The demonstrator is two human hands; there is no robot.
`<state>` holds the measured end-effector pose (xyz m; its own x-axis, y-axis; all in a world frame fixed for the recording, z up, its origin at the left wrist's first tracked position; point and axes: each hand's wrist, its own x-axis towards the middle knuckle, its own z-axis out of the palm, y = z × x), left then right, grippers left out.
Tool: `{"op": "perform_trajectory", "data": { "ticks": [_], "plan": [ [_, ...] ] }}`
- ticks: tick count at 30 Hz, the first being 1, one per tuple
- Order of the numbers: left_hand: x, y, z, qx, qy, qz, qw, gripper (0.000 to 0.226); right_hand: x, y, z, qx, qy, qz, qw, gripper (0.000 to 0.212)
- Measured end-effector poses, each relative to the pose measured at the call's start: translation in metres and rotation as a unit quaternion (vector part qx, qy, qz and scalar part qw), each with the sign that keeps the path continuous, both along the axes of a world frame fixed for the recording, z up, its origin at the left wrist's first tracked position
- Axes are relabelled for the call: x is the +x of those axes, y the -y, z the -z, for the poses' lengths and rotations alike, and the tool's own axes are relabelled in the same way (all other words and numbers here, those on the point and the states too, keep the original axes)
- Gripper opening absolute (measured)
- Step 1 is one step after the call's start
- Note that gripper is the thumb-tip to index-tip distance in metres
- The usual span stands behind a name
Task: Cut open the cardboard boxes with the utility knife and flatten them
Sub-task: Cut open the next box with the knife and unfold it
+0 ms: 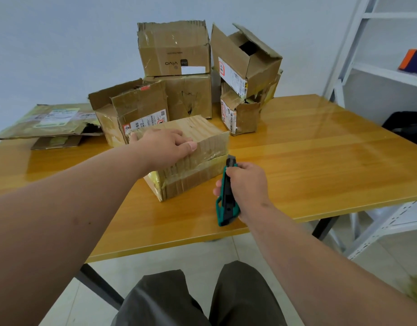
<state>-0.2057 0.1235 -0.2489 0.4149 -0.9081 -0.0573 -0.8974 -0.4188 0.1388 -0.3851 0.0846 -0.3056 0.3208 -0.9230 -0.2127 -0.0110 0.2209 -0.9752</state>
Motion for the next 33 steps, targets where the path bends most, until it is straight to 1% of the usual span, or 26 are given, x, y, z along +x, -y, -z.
{"op": "perform_trajectory", "data": {
  "ticks": [6,11,15,19,21,23,25,27,29,30,33],
  "plan": [
    [-0.003,0.006,0.001,0.001,0.012,-0.008,1.0,0.06,0.009,-0.007,0.003,0.006,0.007,-0.034,0.999,0.022],
    [-0.003,0.006,0.001,-0.002,0.012,-0.002,1.0,0.057,0.02,-0.007,0.004,0.015,0.012,-0.003,1.0,0.026],
    [-0.002,0.009,0.001,-0.003,0.004,-0.005,1.0,0.054,0.022,-0.011,0.005,0.002,-0.003,-0.029,1.0,0.025],
    [-0.003,0.011,0.001,0.0,0.018,-0.012,1.0,0.056,0.021,-0.018,0.005,-0.02,-0.002,-0.051,0.999,0.024],
    [-0.005,0.014,0.002,-0.001,0.019,-0.02,1.0,0.057,0.024,-0.026,0.005,-0.031,-0.039,-0.089,0.995,0.021],
    [-0.009,0.017,0.002,-0.012,0.015,-0.035,0.999,0.056,0.031,-0.038,0.003,-0.027,-0.077,-0.152,0.985,0.016],
    [-0.011,0.018,0.001,-0.014,0.017,-0.035,0.999,0.055,0.035,-0.045,0.002,-0.007,-0.067,-0.172,0.983,0.013],
    [-0.007,0.015,-0.001,-0.024,-0.003,-0.011,1.0,0.053,0.031,-0.043,0.001,0.005,-0.053,-0.174,0.983,0.015],
    [0.001,0.01,-0.002,-0.041,-0.052,0.01,0.998,0.05,0.022,-0.036,0.0,0.005,-0.047,-0.171,0.984,0.018],
    [0.004,0.008,-0.002,-0.046,-0.073,0.02,0.996,0.048,0.018,-0.032,0.0,0.006,-0.038,-0.156,0.987,0.017],
    [0.009,0.006,-0.002,-0.057,-0.127,0.027,0.99,0.047,0.007,-0.017,0.0,0.032,0.009,-0.069,0.997,0.015]
  ]
}}
